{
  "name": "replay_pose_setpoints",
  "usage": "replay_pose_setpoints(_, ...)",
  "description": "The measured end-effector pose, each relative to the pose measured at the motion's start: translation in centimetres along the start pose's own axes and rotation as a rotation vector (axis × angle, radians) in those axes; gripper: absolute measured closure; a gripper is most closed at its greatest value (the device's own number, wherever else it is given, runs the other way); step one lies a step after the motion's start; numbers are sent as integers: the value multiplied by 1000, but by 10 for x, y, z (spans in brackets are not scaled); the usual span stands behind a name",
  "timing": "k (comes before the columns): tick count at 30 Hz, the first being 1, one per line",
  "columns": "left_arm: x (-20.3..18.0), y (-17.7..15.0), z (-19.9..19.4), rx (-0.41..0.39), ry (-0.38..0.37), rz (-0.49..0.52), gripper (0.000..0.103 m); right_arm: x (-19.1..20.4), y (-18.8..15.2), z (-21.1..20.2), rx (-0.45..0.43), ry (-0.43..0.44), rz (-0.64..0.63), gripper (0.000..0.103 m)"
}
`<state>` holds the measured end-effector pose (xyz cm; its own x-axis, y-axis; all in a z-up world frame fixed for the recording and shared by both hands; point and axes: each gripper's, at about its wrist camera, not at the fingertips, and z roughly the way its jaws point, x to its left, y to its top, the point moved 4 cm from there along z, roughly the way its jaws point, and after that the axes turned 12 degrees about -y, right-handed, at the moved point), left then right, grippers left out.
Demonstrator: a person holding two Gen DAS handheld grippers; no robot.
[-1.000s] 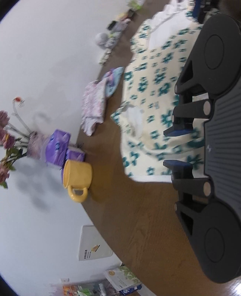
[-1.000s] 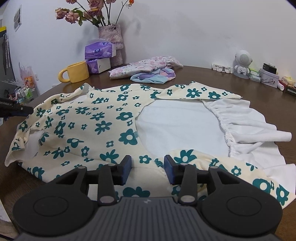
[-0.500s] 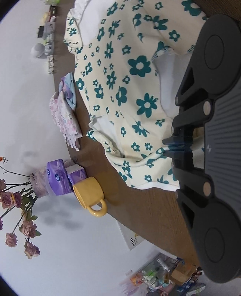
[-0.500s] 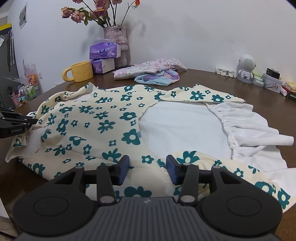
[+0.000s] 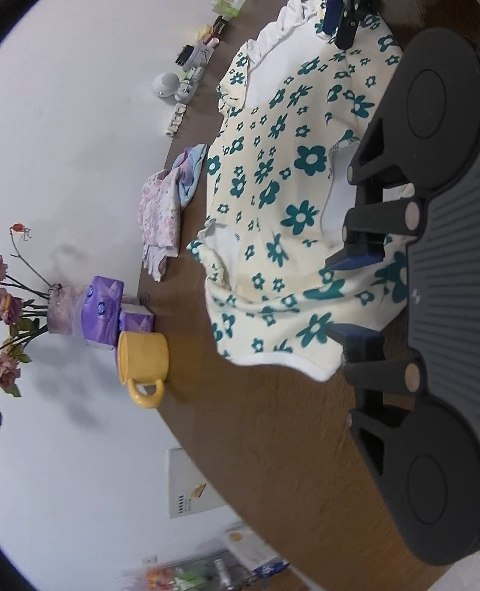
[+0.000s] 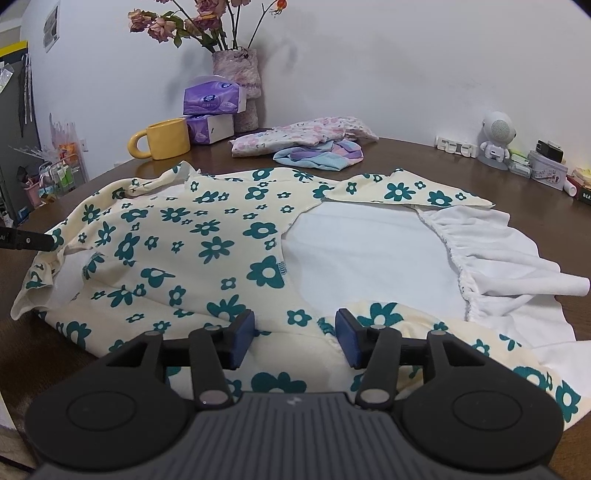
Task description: Fold clothes
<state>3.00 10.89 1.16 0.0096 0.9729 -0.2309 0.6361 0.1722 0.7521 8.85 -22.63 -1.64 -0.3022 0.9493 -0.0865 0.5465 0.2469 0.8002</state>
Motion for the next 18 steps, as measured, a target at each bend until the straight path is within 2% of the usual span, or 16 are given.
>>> replay_pose_setpoints(1, 0, -2, 3, 8, -5, -8, 81, 0, 0, 0, 0, -1, -1, 53)
replay_pose_setpoints(2, 0, -3, 6, 15, -9, -14, 93, 1, 0, 0, 0, -1, -2, 53)
replay_pose_setpoints(5, -2, -6, 10, 24, 16, 21, 96, 1, 0, 0, 0, -3, -4, 53)
replay_pose_setpoints(7, -5, -8, 10, 30, 57, 68, 96, 2, -1, 0, -1, -4, -5, 53)
replay_pose_setpoints(12, -5, -10, 8, 25, 84, 78, 96, 1, -1, 0, -1, -2, -5, 53)
replay_pose_setpoints(15, -6, -8, 4, -1, 93, 77, 89, 1, -1, 0, -1, -3, -5, 53)
replay_pose_setpoints(18, -8, -6, -1, -28, 103, 76, 65, 1, 0, 0, -1, -5, -6, 53)
